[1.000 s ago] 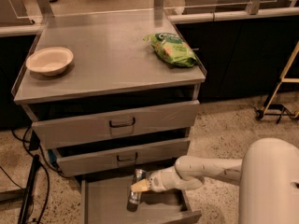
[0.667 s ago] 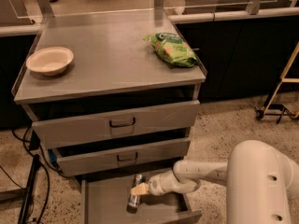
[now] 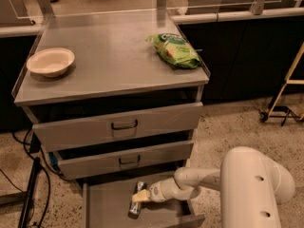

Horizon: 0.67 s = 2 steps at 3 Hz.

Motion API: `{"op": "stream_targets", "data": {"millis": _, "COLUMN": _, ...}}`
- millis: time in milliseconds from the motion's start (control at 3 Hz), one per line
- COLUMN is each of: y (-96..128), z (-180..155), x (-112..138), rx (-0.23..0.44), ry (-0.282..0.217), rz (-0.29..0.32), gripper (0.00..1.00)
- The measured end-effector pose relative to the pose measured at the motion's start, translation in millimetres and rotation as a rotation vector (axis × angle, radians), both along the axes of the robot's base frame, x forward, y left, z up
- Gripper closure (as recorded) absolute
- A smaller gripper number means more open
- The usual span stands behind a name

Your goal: Place redbull can into bottom drawer

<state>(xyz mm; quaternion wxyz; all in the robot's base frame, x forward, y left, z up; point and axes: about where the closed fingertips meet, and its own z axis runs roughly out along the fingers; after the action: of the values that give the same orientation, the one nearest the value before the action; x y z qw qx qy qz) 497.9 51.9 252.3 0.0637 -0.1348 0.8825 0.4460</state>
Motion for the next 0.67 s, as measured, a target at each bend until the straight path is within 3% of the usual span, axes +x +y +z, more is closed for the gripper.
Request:
{"op": "stream_targets", "data": {"millis": 333, "y": 5.6, "z": -13.7, "x": -1.8, "rx": 0.021, "ry": 0.026, "rz": -0.002, "gripper": 1.00}}
{"op": "stream_targets", "data": {"millis": 667, "y": 3.7, "z": -44.5, "x": 0.5, "rx": 0.049, "ry": 0.088, "rz": -0.041, "gripper": 1.00}}
